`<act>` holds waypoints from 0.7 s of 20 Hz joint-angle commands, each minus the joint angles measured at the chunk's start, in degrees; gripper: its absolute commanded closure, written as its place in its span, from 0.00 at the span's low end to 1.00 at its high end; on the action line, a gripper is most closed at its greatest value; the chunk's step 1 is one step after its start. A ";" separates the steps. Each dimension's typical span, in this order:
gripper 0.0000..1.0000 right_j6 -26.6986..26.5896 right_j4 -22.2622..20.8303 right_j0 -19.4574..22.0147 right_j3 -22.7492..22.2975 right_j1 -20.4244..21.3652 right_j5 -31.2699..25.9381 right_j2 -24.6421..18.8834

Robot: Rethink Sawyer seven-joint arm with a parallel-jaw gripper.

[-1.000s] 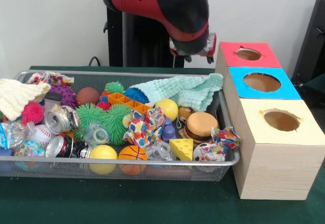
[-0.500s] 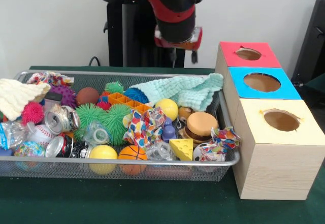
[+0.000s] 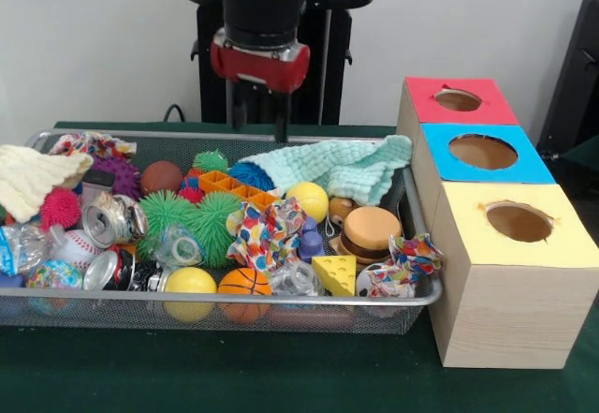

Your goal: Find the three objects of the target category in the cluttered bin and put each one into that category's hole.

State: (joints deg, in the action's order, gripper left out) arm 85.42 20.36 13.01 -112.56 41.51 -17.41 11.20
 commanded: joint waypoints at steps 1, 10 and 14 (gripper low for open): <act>0.00 14.89 3.03 0.29 -4.34 7.99 0.67 -2.20; 0.00 19.04 5.83 -3.01 7.45 5.58 -7.63 1.72; 0.00 20.07 8.15 -3.92 7.22 2.11 -6.01 0.25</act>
State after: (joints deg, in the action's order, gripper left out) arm 86.32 24.50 10.12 -108.95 48.04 -18.50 13.37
